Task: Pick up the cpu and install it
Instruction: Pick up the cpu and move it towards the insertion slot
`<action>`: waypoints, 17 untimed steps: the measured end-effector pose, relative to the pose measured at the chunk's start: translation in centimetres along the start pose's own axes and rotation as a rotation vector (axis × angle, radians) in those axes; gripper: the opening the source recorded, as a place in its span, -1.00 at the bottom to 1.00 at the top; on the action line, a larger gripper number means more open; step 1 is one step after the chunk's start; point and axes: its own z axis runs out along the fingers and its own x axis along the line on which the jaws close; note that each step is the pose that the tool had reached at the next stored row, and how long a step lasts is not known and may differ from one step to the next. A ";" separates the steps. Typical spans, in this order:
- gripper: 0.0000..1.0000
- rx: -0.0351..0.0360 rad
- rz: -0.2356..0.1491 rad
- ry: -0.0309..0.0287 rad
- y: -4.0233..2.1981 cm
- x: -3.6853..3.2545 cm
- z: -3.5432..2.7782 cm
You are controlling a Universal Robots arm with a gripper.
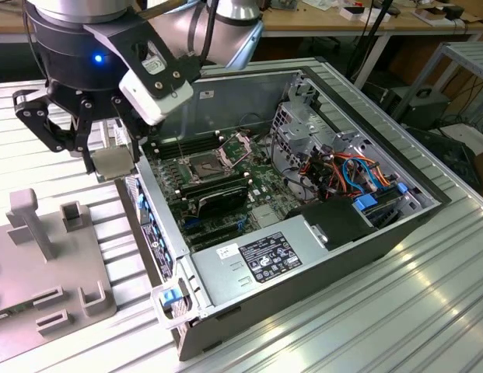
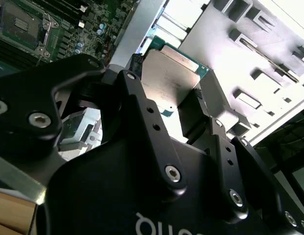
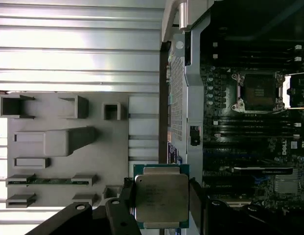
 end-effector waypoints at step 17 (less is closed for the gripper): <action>0.09 0.0000 0.000 -0.0001 -0.05 -3.53 0.10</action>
